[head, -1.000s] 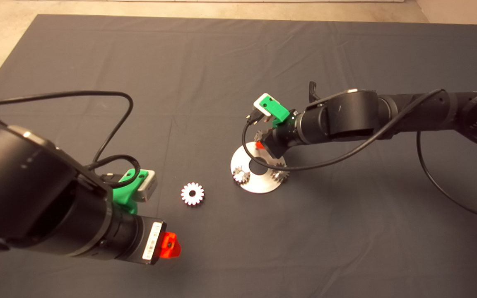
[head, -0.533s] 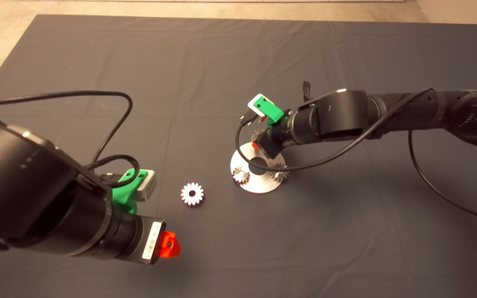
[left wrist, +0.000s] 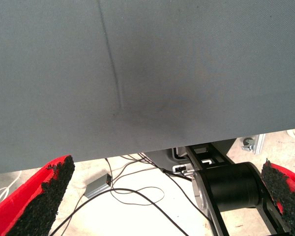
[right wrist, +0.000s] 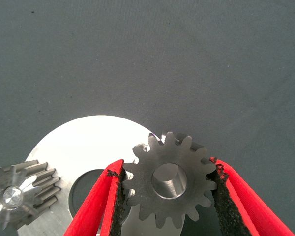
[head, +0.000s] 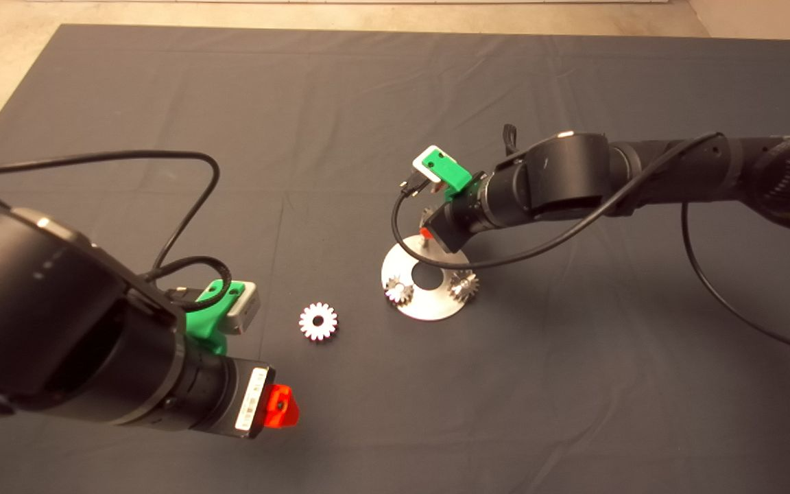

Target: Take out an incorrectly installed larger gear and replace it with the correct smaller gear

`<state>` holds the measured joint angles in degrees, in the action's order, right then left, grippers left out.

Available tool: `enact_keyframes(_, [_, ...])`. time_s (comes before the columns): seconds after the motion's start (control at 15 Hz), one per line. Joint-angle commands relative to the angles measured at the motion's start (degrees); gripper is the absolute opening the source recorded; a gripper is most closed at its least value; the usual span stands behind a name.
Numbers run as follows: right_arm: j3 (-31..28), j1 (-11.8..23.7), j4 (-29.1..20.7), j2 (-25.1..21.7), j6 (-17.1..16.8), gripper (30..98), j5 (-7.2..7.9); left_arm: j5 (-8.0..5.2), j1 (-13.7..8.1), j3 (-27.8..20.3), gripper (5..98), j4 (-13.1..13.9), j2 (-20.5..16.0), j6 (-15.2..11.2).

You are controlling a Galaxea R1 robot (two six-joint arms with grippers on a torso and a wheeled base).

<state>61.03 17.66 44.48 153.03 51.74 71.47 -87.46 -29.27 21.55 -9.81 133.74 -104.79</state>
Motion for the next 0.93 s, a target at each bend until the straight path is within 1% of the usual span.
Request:
enact_keyframes(0.0, [1.1, 1.9, -4.5, 1.2, -0.1, 41.1, -0.55, -7.55, -1.1, -1.1, 98.2, 1.0, -0.2, -0.5])
enact_keyframes(0.13, [1.2, 2.1, -5.0, 1.6, -0.2, 41.1, -0.55, -7.55, -1.1, -1.0, 98.2, 1.0, -0.2, -0.5])
enact_keyframes(0.2, [1.3, 2.1, -5.5, 1.8, -0.2, 41.1, -0.28, -7.55, -1.1, -1.0, 98.2, 1.0, -0.2, -0.4])
enact_keyframes(0.33, [3.0, 2.0, -7.8, 3.0, -1.3, 41.1, -0.19, -7.55, -1.1, -1.0, 98.2, 1.0, -0.2, -0.4])
enact_keyframes(0.87, [4.6, 2.0, -8.0, 4.1, -1.6, 41.1, -0.11, -7.55, -1.1, -1.1, 98.2, 1.0, -0.1, -0.5])
